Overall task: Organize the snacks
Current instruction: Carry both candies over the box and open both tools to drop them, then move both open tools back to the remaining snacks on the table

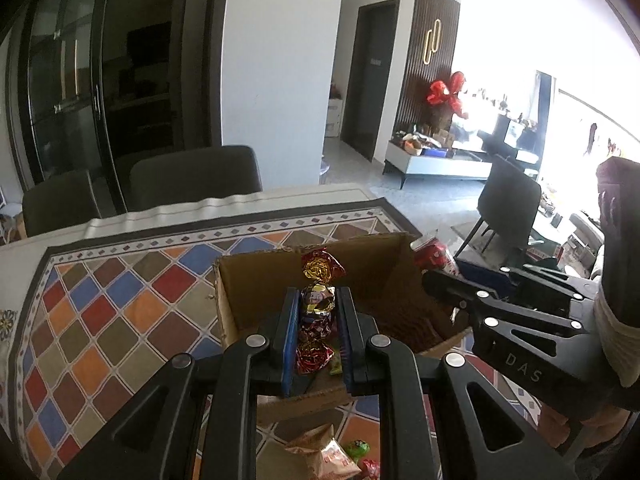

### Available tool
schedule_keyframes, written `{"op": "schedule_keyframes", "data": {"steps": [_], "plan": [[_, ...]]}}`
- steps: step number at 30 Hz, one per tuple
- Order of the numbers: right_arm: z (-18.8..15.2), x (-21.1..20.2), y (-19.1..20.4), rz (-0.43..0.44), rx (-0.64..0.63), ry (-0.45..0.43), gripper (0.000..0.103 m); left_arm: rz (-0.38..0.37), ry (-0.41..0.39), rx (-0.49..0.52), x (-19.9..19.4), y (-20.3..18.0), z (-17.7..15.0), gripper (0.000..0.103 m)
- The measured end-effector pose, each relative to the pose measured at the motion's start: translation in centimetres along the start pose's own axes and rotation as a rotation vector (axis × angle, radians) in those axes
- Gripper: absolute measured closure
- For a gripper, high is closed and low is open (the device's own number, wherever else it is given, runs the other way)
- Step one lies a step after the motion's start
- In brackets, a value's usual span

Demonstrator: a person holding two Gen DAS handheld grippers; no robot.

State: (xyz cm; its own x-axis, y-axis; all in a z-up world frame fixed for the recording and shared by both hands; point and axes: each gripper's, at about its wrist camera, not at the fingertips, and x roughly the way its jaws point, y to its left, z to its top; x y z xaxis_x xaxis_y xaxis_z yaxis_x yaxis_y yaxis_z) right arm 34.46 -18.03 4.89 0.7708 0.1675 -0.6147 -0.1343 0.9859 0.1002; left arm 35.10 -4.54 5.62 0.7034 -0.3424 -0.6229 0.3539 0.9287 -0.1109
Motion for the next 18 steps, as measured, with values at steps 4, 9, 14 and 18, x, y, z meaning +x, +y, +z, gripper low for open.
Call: {"op": "schedule_keyframes", "data": {"steps": [4, 9, 14, 18], "plan": [[0.7, 1.4, -0.2, -0.029, -0.008, 0.014, 0.079, 0.019, 0.021, -0.019, 1.5, 0.5, 0.3, 0.084], [0.9, 2.2, -0.6, -0.076, 0.007, 0.028, 0.065, 0.061, 0.018, -0.025, 1.6, 0.8, 0.0, 0.063], [-0.3, 1.1, -0.6, -0.062, 0.008, 0.010, 0.064, 0.078, 0.011, 0.010, 0.6, 0.1, -1.3, 0.062], [-1.5, -0.1, 0.0, -0.042, -0.008, -0.007, 0.064, 0.058, 0.005, 0.010, -0.7, -0.4, -2.2, 0.062]]}}
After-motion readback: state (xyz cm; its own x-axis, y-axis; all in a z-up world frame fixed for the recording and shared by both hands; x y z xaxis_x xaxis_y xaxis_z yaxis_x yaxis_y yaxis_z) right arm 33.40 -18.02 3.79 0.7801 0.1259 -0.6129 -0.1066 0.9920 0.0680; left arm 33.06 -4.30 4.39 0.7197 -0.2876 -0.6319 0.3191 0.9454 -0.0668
